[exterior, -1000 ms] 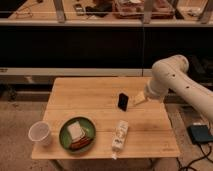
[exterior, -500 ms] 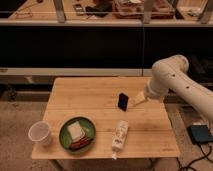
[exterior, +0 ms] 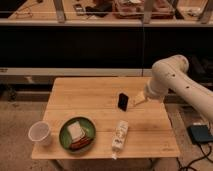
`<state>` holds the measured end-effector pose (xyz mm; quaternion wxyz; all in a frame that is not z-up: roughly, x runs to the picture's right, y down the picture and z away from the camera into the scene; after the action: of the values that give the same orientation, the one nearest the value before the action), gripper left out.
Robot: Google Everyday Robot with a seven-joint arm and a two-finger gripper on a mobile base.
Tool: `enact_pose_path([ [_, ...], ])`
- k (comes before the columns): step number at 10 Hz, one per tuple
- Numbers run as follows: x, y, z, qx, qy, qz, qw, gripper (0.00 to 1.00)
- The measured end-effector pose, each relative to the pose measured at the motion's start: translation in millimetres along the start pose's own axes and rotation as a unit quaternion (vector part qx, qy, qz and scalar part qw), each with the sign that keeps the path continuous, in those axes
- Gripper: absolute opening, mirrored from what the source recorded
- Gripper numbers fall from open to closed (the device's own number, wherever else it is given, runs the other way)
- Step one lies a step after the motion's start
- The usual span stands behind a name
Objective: Knock the eraser over
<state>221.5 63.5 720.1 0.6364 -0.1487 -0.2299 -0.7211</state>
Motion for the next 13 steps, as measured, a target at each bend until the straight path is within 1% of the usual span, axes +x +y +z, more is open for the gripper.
enact_pose_path([
  [11, 0.1, -0.6, -0.7, 0.0, 0.0, -0.001, 1.0, 0.79],
  [12, -1.7, -2.5, -0.3, 0.004, 0.001, 0.003, 1.0, 0.74],
  [13, -8.3, -7.4, 4.0, 0.016, -0.002, 0.015, 0.9998, 0.66],
])
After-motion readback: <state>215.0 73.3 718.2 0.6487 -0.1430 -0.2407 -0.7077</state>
